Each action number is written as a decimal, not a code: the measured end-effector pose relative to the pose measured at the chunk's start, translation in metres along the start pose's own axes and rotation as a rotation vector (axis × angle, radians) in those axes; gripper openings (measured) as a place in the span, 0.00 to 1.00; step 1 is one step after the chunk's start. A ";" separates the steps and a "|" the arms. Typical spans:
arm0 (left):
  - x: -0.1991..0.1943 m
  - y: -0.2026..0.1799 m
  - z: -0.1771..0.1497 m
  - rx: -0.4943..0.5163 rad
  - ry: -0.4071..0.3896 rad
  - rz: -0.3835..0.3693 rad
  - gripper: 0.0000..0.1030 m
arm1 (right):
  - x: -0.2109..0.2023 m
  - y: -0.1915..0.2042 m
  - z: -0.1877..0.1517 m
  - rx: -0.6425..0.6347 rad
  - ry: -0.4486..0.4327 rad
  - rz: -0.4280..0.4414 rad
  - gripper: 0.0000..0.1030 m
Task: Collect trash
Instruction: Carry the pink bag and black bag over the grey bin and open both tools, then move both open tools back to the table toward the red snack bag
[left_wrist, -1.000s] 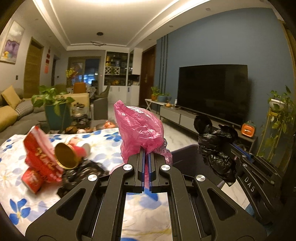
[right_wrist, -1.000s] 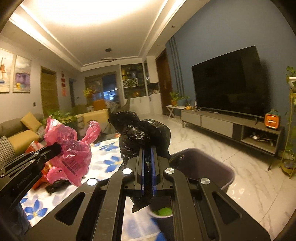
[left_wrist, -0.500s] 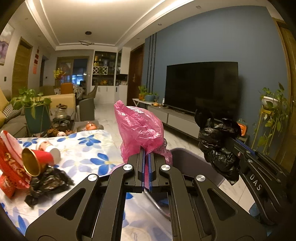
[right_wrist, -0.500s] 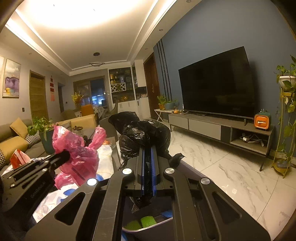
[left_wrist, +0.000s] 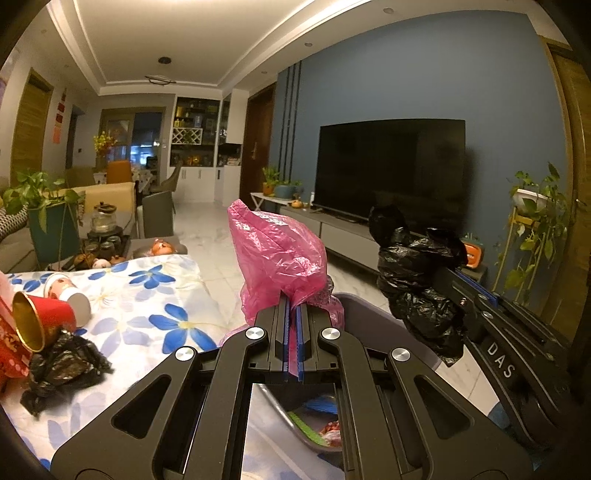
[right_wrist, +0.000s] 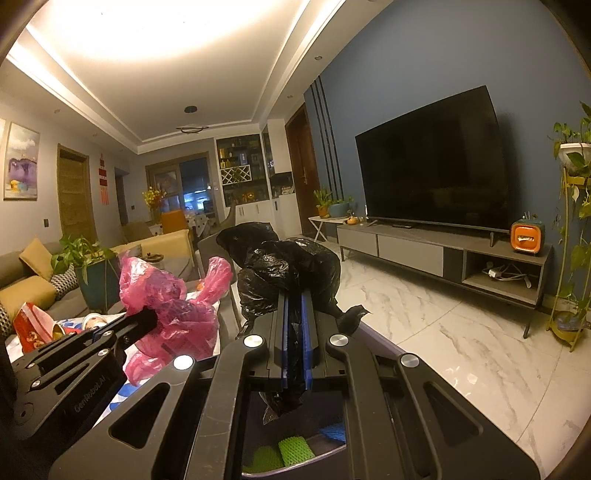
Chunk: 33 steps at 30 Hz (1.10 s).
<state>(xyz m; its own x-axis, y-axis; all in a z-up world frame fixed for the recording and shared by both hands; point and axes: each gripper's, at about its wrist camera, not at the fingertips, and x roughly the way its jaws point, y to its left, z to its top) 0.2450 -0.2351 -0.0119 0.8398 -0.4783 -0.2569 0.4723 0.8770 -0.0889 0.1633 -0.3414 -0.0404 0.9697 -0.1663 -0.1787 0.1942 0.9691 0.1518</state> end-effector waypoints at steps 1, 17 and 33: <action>0.002 -0.001 0.000 0.000 0.001 -0.005 0.02 | 0.000 0.000 0.000 0.001 0.000 -0.001 0.07; 0.016 -0.001 -0.007 0.001 0.019 -0.059 0.13 | -0.001 0.006 0.000 0.021 -0.009 -0.002 0.18; -0.003 0.023 -0.011 -0.051 -0.003 0.016 0.76 | -0.013 0.017 0.001 0.044 -0.004 -0.023 0.47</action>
<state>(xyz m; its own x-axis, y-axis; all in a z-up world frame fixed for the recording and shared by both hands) 0.2505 -0.2127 -0.0241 0.8477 -0.4645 -0.2561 0.4448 0.8856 -0.1339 0.1542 -0.3233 -0.0344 0.9655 -0.1892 -0.1787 0.2226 0.9561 0.1903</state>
